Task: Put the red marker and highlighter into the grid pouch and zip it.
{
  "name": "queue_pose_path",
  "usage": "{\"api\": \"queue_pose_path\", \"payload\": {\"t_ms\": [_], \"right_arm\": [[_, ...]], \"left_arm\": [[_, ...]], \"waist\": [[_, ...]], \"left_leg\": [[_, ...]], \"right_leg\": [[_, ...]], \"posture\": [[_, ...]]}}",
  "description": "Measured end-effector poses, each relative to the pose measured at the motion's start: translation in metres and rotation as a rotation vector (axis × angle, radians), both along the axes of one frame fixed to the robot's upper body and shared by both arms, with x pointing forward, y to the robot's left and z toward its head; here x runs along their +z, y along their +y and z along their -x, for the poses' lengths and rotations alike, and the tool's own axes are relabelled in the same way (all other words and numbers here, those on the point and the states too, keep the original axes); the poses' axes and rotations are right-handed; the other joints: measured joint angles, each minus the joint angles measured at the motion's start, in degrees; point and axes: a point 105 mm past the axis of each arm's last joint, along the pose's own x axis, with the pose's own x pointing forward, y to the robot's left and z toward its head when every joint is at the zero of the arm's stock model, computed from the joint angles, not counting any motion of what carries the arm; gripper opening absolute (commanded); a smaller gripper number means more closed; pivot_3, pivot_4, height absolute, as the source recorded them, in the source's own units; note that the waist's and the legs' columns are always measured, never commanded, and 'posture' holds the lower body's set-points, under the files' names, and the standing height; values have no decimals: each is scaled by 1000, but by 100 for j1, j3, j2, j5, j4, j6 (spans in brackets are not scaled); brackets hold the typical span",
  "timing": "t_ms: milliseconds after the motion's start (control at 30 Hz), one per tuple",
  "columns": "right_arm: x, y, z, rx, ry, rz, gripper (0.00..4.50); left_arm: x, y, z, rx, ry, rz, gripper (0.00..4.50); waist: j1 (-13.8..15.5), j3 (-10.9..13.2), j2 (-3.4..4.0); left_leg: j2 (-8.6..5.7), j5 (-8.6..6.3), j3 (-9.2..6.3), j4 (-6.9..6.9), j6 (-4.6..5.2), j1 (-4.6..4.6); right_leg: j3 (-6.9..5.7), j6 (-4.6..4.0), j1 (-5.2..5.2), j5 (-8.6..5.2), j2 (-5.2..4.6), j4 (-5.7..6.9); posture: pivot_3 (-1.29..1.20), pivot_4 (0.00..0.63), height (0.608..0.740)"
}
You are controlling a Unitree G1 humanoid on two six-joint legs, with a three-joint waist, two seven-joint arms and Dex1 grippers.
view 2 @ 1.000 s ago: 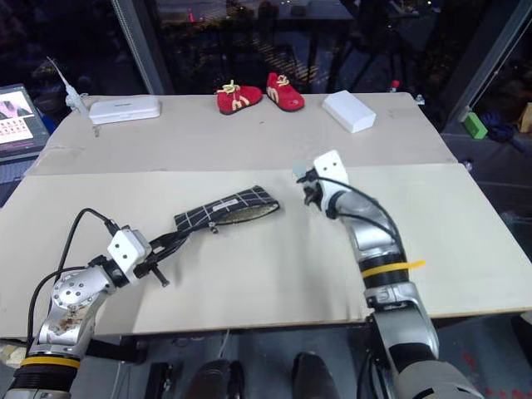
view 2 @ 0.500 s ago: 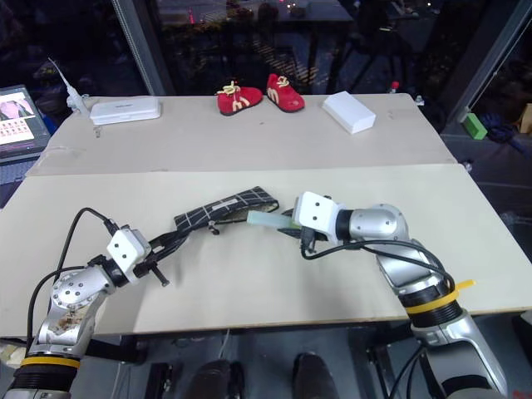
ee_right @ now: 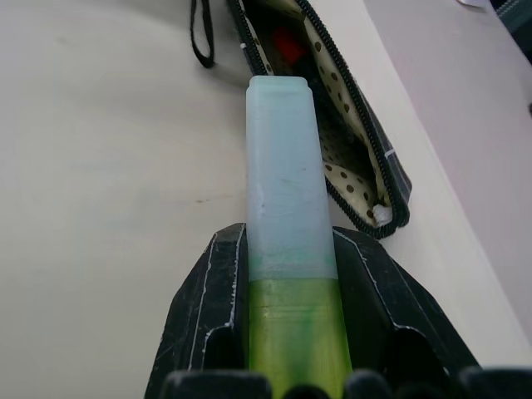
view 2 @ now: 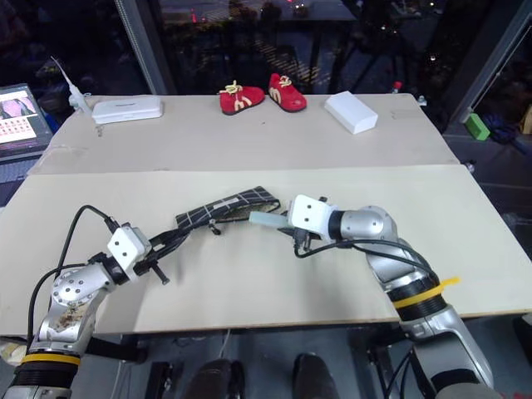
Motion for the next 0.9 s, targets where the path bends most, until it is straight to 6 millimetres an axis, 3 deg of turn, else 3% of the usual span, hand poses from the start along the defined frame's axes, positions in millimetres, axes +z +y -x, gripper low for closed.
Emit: {"api": "queue_pose_path", "payload": {"t_ms": [367,633,900], "right_arm": [[8,24,-10,47,-41,10,1066],[-2,64,-23,124,-159,154,1066],[6,90,-25,207,-284,182,1066]], "left_arm": [[-2,-1,0,-6,10,1,0],[-6,-6,0,-23,24,9,0],[-6,-7,0,-26,23,8,0]], "waist": [[19,0,0],[-17,0,0],[-10,0,1]], "left_leg": [[0,0,0,0,0,-2],[1,2,3,0,-4,-2],[2,3,4,0,-5,-5]], "right_leg": [[-1,0,-1,0,0,1],[-1,0,-4,0,1,6],[-1,0,-7,0,0,7]], "posture": [[0,150,740],[0,150,740],[0,150,740]]}}
